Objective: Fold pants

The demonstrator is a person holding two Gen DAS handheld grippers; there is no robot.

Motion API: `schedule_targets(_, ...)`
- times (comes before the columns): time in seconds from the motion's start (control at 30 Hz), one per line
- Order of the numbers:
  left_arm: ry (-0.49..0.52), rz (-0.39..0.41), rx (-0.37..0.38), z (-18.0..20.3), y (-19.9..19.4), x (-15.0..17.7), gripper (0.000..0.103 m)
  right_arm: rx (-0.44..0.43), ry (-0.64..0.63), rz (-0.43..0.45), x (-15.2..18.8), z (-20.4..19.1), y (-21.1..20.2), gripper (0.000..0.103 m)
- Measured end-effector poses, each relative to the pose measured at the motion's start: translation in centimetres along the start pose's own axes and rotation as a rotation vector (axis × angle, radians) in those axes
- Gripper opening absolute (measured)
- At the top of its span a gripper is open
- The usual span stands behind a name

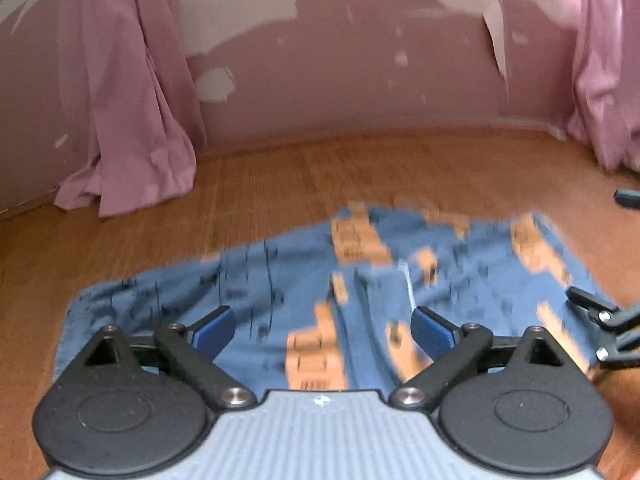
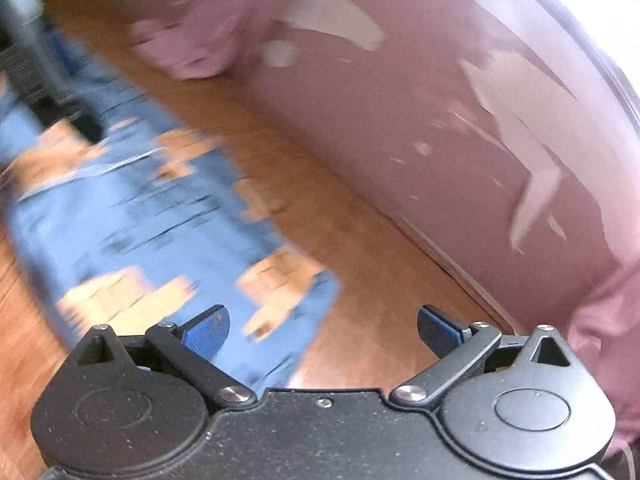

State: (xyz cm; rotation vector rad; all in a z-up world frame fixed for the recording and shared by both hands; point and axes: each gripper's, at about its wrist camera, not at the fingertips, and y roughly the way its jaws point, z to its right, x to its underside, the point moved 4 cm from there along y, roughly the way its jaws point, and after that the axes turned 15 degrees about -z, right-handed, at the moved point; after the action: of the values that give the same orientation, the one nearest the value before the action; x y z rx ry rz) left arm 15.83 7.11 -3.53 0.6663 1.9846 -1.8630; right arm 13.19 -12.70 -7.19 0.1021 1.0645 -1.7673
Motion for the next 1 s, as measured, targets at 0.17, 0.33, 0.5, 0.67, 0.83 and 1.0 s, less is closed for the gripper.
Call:
schedule_targets(0.17,0.015,-0.037,-0.043,0.8,0.4,1.1,0.097,0.118,-0.071,0.007,1.4,-1.0,-0.1,0.101)
schedule_targets(0.33,-0.071,-0.071,0.018,1.6,1.0,1.0,0.097,0.126,-0.08,-0.034,2.1,0.2,0.5,0.099)
schedule_targets(0.5,-0.062,-0.082,0.057,4.0,0.7,1.4,0.096,0.155,-0.11,-0.078,3.6,2.0,0.9,0.099)
schedule_targets(0.67,-0.061,-0.089,0.068,6.1,0.6,1.3,0.095,0.191,-0.176,-0.11,5.1,3.0,0.9,0.096)
schedule_targets(0.83,-0.073,-0.082,0.075,5.1,0.7,1.4,0.097,0.167,-0.13,-0.127,5.9,3.7,1.2,0.09)
schedule_targets(1.0,-0.079,-0.045,0.062,2.7,-0.6,2.4,0.098,0.228,-0.107,-0.063,5.2,3.2,-0.6,0.1)
